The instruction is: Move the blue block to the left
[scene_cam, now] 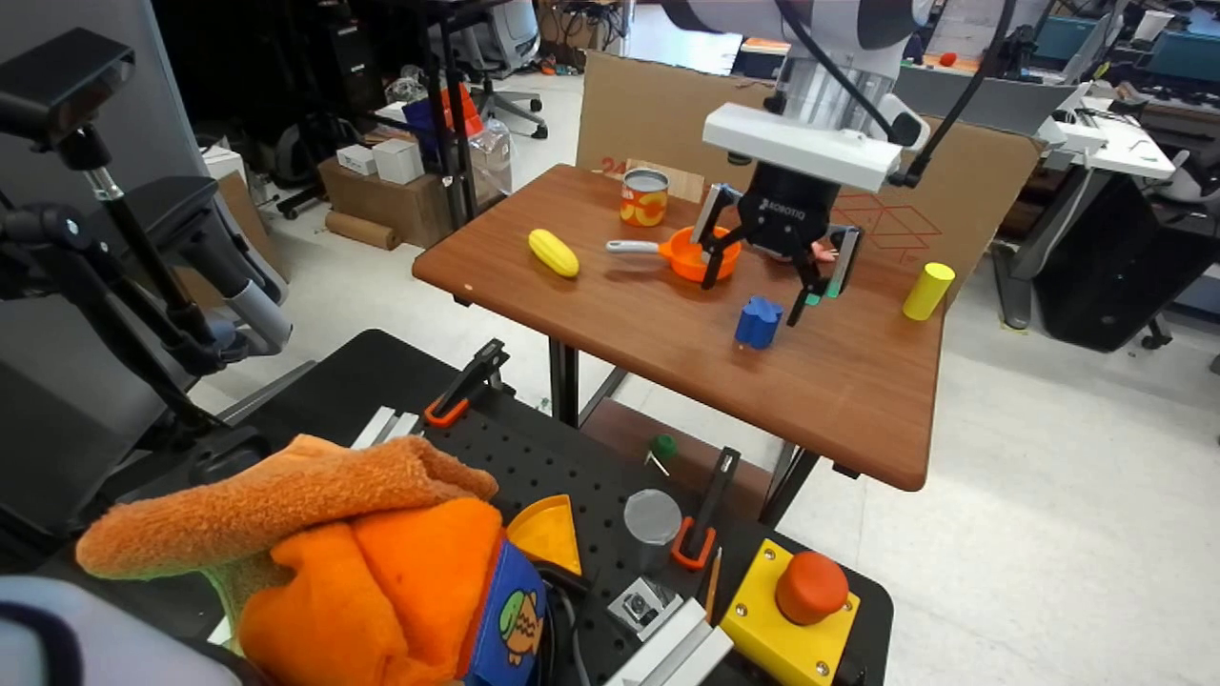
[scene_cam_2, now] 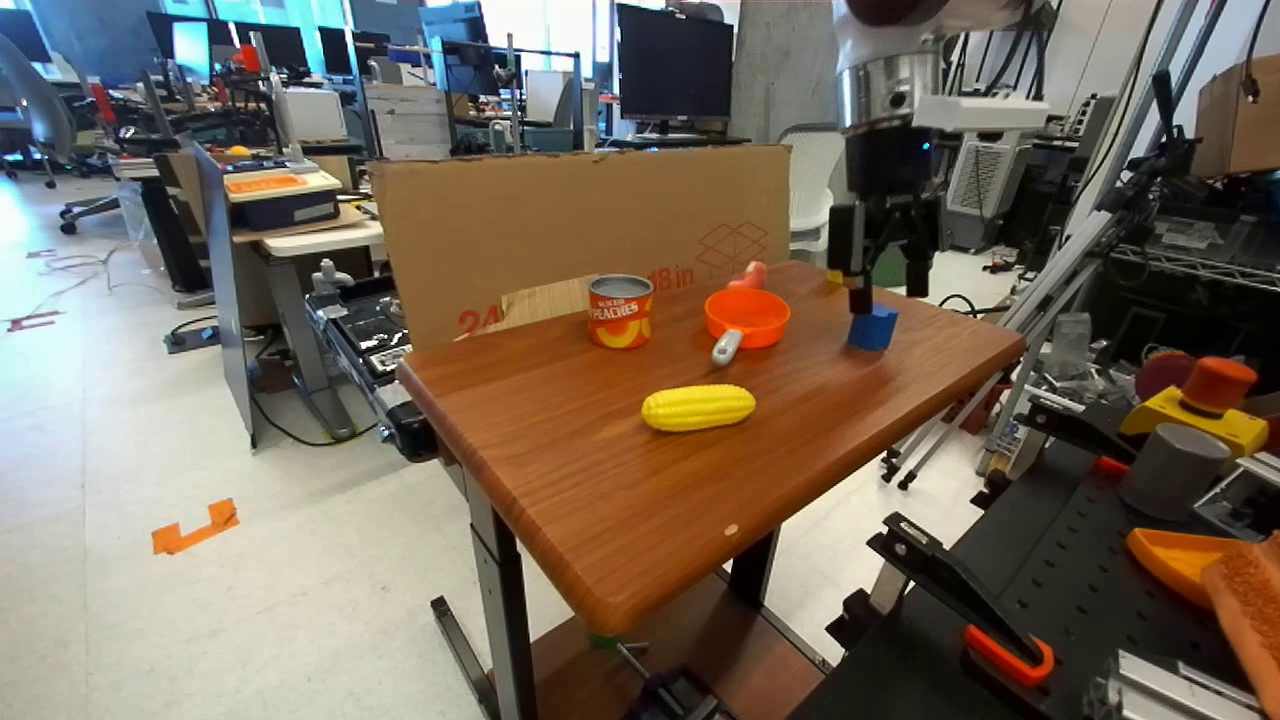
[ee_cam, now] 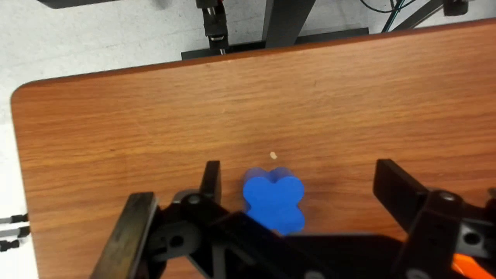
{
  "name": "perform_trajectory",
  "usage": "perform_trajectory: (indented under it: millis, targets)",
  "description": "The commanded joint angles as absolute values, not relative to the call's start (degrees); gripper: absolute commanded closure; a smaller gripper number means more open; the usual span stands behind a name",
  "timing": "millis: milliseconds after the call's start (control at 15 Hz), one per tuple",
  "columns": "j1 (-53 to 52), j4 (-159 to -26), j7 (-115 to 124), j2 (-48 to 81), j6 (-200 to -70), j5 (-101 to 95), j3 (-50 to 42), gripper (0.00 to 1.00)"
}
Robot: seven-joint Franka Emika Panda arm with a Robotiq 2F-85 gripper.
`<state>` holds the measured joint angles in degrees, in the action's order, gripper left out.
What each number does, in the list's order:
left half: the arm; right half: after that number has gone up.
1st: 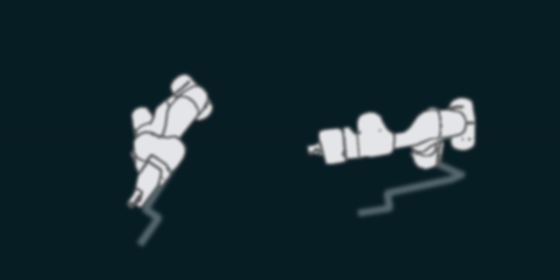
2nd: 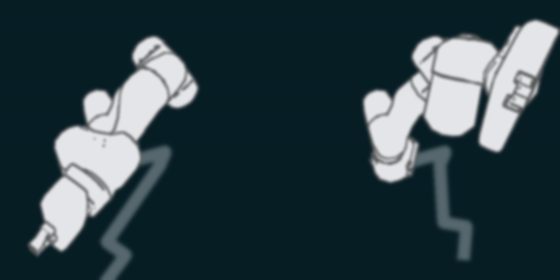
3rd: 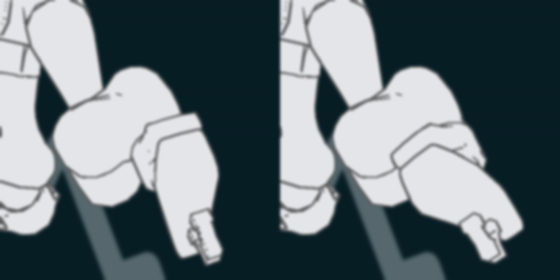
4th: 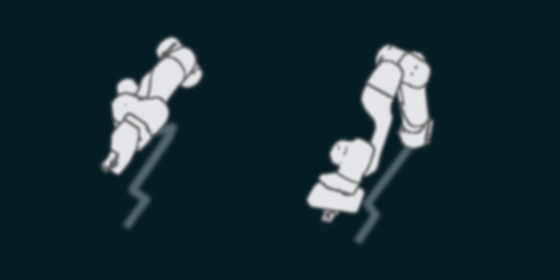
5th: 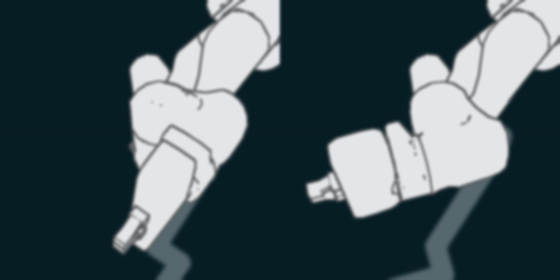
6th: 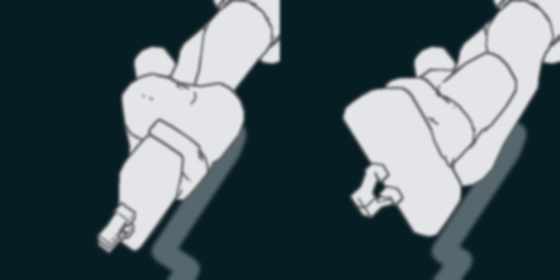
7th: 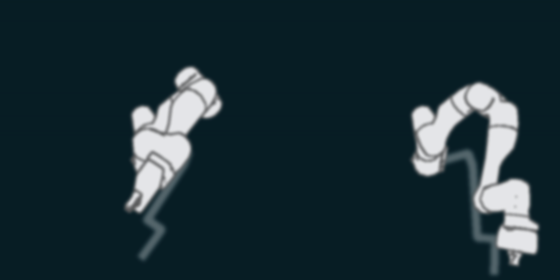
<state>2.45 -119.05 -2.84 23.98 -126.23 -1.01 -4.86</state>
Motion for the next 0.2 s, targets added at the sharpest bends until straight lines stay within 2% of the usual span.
perform_trajectory:
  millis: [0,133]
  targets:
    - [3.46,-120.95,-3.61,21.11,-126.28,-1.27,-4.25,0.0]
    - [3.94,-123.91,-4.67,17.12,-126.48,-1.19,-4.34,0.0]
